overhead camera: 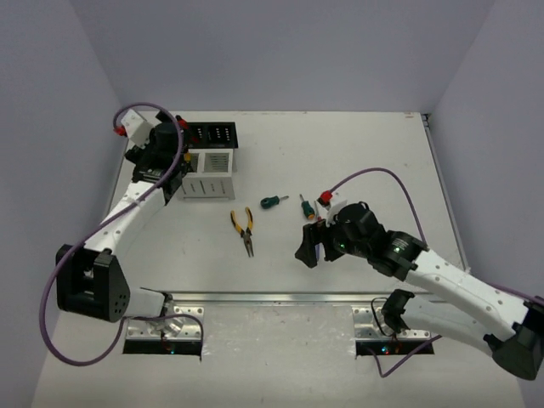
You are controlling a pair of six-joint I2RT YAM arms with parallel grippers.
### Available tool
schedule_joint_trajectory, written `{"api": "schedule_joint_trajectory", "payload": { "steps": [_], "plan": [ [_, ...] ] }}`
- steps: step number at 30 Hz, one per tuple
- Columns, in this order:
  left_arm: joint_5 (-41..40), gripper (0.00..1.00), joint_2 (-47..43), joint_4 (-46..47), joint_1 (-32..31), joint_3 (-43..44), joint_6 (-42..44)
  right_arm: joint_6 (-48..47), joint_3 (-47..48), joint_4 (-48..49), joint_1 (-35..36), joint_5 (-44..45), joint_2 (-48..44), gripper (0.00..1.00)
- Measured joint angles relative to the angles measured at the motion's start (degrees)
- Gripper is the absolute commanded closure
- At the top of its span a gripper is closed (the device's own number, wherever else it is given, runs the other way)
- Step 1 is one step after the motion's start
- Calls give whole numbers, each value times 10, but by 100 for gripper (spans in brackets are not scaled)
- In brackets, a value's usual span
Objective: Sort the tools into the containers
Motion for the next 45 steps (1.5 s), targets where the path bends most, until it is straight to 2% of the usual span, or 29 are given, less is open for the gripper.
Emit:
{"api": "schedule_joint_trajectory", "payload": {
  "steps": [3, 4, 6, 10, 14, 19, 24, 28, 30, 34, 38, 45],
  "plan": [
    [28, 0, -65, -86, 0, 57, -16, 8, 17, 16, 0, 0, 92, 7],
    [50, 0, -97, -107, 0, 71, -18, 17, 28, 22, 1, 0, 134, 12],
    [90, 0, -172, -137, 0, 74, -17, 32, 46, 34, 4, 8, 197, 16],
    [199, 0, -350, -180, 0, 8, 21, 65, 112, 49, 27, 49, 331, 33],
    [286, 0, -481, -247, 0, -52, 81, 85, 223, 61, 38, 78, 465, 35],
    [345, 0, -521, -299, 0, -100, 133, 105, 345, 53, 42, 107, 601, 35],
    [376, 0, -581, -323, 0, -133, 143, 116, 440, 31, 42, 134, 712, 35],
    [379, 0, -641, -322, 0, -136, 143, 120, 520, -7, 41, 152, 768, 42],
    [378, 0, -667, -320, 0, -136, 143, 124, 538, -8, 41, 158, 785, 47],
    [375, 0, -696, -319, 0, -136, 143, 137, 558, -26, 42, 168, 798, 51],
    [373, 0, -701, -319, -1, -136, 143, 149, 583, -51, 44, 184, 811, 63],
    [373, 0, -680, -319, -1, -136, 143, 170, 594, -71, 53, 217, 820, 91]
  ]
}}
